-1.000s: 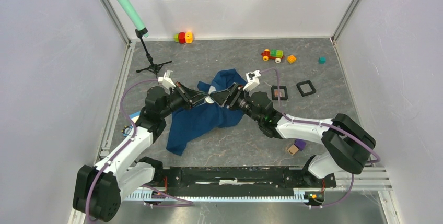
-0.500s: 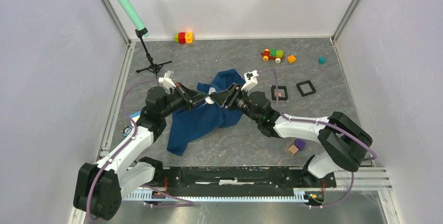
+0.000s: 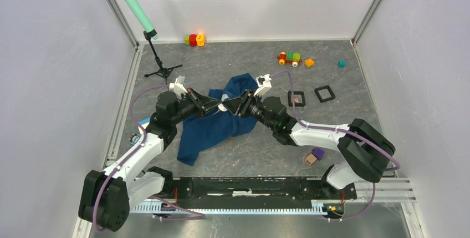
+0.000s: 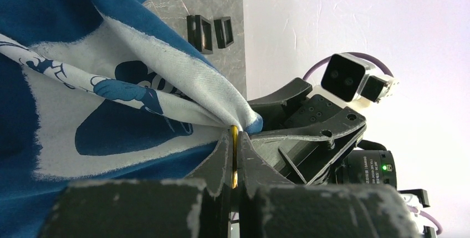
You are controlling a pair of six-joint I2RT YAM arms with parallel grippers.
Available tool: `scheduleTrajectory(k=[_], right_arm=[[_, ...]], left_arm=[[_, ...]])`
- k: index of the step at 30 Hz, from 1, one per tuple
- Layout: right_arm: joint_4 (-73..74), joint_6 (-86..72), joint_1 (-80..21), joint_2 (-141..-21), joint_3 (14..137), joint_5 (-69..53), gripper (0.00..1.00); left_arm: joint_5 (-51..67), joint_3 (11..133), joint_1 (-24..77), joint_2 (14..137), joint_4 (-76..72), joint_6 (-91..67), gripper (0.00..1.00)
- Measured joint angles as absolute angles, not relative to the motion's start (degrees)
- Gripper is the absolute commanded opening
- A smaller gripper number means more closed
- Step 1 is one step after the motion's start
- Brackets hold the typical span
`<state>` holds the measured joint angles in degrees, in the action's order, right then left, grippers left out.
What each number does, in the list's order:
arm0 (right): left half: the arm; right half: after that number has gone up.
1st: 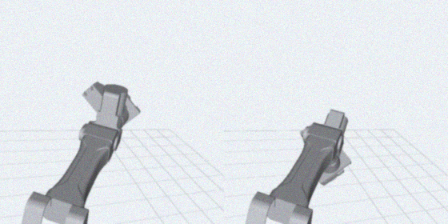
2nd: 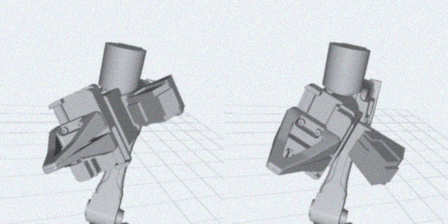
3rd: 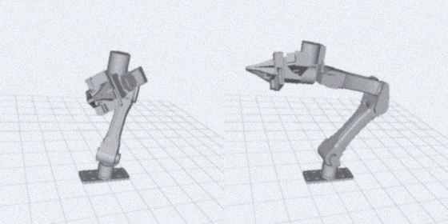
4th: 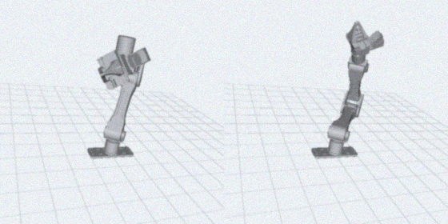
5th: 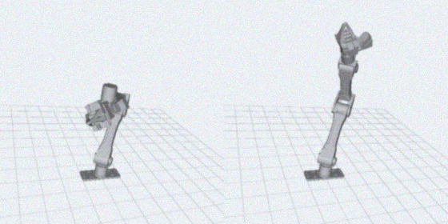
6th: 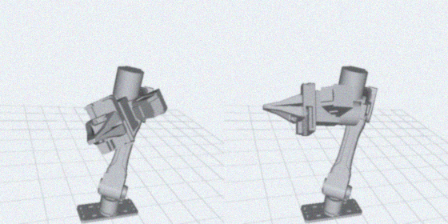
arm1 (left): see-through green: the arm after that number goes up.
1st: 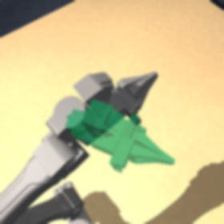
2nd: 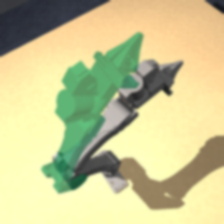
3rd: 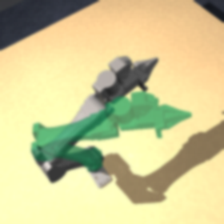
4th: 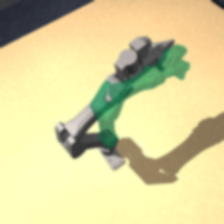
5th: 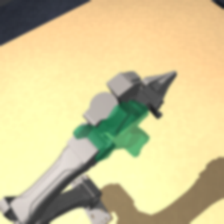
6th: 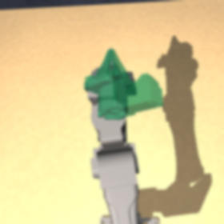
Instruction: Remove the brooch from the garment
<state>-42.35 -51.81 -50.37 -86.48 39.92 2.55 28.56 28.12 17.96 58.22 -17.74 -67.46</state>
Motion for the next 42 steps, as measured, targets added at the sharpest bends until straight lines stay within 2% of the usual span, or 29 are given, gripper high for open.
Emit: scheduleTrajectory(k=[27,40,42], right_arm=[[-39.99,-37.76,-52.69,-84.23,40.05,8.97,0.45],[-34.87,-34.63,-52.75,-80.49,38.57,8.88,0.54],[-34.15,-34.68,-52.75,-80.51,38.65,8.60,0.60]], left_arm=[[28.73,27.73,17.50,60.36,-20.01,-74.41,0.02],[28.71,28.67,16.29,60.18,-18.00,-70.78,0.02],[28.71,28.67,16.27,60.18,-17.98,-70.35,0.02]])
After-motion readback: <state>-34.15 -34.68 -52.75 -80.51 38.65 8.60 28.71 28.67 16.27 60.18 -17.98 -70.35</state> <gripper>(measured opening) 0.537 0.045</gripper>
